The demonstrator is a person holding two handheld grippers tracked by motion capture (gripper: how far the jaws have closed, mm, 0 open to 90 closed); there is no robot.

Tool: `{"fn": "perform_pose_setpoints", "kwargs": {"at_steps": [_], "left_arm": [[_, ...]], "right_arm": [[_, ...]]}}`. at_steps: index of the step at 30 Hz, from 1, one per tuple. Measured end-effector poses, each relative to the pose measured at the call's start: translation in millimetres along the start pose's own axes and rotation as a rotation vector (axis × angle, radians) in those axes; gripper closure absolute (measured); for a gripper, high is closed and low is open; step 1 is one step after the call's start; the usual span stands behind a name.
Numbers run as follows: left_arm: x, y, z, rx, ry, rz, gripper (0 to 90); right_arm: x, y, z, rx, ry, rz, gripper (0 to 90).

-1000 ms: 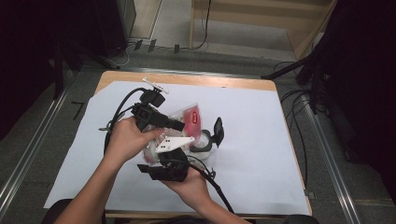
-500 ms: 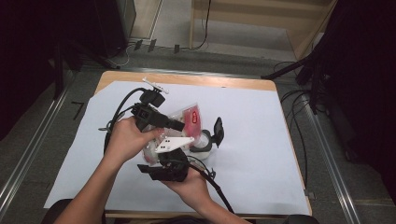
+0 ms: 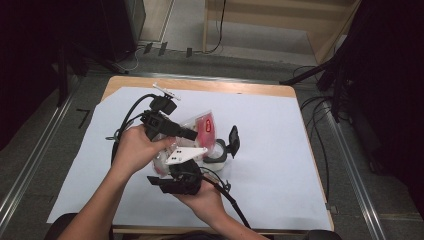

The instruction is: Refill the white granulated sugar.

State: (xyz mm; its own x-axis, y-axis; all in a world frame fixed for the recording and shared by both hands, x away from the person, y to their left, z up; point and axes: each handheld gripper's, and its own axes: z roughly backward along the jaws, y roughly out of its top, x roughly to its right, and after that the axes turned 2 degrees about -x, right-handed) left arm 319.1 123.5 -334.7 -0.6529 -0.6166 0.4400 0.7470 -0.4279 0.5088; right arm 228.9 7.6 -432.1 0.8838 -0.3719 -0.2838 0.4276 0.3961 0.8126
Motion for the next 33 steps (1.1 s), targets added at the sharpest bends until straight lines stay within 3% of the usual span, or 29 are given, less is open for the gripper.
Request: {"fn": "perform_pose_setpoints", "kwargs": {"at_steps": [33], "left_arm": [[3.6, 0.1, 0.0, -0.009, 0.007, -0.016, 72.5]], "right_arm": [[-1.0, -1.5, 0.5, 0.005, -0.005, 0.007, 63.4]]}}
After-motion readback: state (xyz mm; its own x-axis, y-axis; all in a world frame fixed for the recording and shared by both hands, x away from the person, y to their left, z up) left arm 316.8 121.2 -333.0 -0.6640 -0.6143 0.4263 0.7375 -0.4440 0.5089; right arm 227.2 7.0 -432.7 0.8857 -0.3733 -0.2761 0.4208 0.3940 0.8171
